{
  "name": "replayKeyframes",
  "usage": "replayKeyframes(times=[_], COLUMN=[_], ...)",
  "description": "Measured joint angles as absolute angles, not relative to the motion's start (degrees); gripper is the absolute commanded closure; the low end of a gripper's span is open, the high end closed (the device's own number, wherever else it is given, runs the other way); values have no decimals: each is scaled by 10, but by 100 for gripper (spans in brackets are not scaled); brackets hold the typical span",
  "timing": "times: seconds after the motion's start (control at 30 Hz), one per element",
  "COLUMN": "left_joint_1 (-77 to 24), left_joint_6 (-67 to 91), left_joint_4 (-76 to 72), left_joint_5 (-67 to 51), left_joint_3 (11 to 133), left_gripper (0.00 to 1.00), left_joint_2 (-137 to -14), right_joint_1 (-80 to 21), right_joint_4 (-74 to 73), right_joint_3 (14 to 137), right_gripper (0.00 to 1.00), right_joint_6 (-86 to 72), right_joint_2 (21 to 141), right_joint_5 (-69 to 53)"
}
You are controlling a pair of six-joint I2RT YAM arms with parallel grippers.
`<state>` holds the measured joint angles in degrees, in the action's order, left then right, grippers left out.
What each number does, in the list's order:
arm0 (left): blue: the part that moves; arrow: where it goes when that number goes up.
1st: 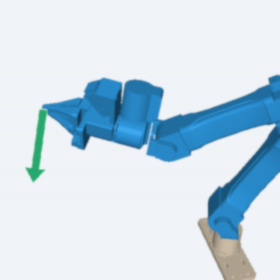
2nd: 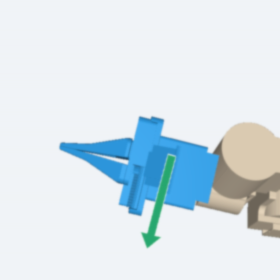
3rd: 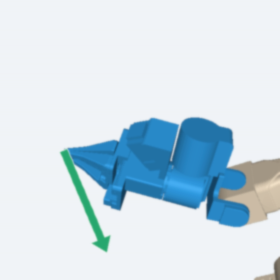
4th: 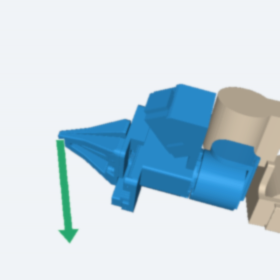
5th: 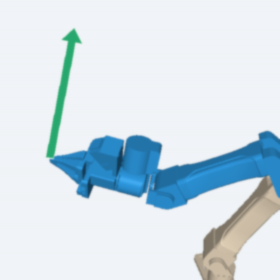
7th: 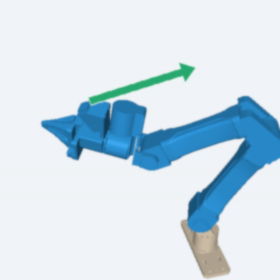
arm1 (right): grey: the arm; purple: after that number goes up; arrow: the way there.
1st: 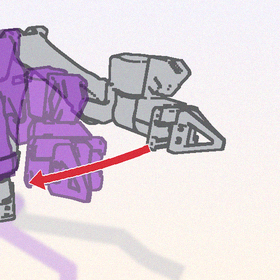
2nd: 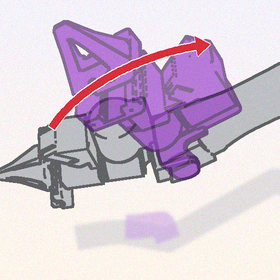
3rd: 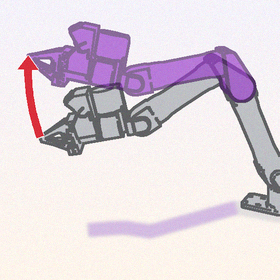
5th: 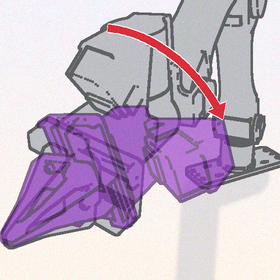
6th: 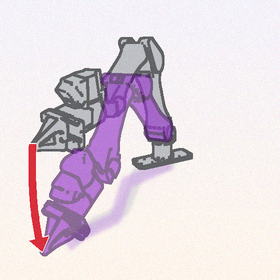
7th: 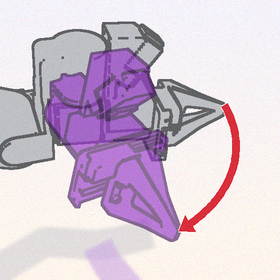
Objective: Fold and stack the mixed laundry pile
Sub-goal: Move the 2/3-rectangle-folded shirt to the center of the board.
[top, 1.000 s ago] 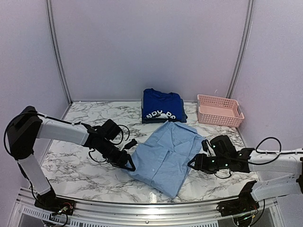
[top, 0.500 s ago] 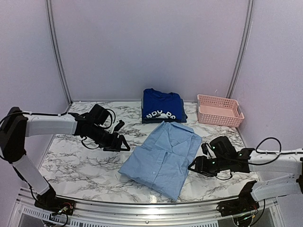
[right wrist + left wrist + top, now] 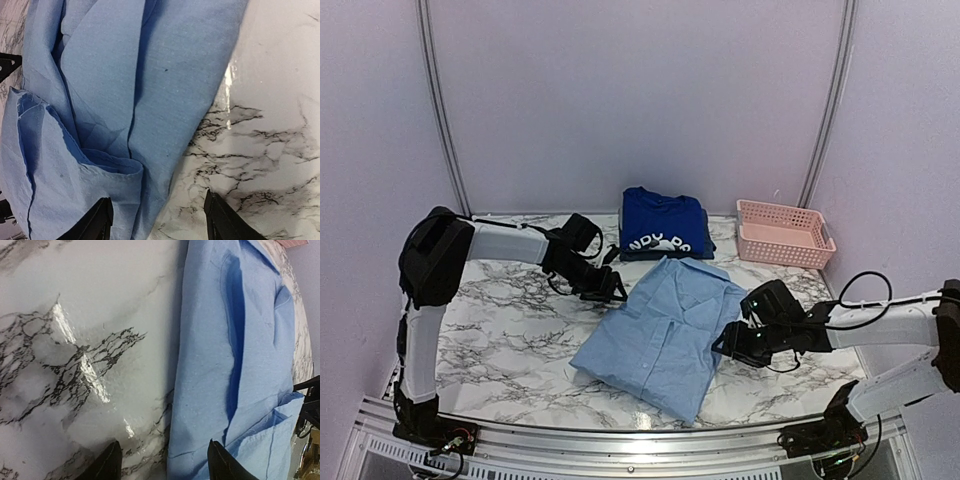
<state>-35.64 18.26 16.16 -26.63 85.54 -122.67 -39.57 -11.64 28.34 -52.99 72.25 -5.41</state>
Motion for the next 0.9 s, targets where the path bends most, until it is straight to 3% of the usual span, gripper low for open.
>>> replayKeyframes(times=[0.03,0.23,0.37,0.63,0.8,0.9], left_joint_1=[-359,-400,-422,-414,-371,-344], left_joint_6=[180,172,180,235,268,279], left_joint_4=[162,156,125,102,82,77], left_joint_5=[-266,-276,-290,-267,-262,-257], left_joint_3=[861,862,791,566,555,589], left_gripper=[46,100,100,100,100,98], left_joint_2=[-1239,-1251,-1218,-1054,-1050,-1077], right_joint_1=[-396,-382,-367,-360,-359,-354], right_joint_4=[-116,-107,-71,0,29,24], right_joint_3=[279,272,276,340,436,493], right_gripper=[37,37,40,54,58,55], right_joint_6=[-532,-535,-521,-464,-416,-390], right_joint_2=[718,712,738,853,963,1013], right_joint_5=[-51,-44,-49,-97,-139,-152])
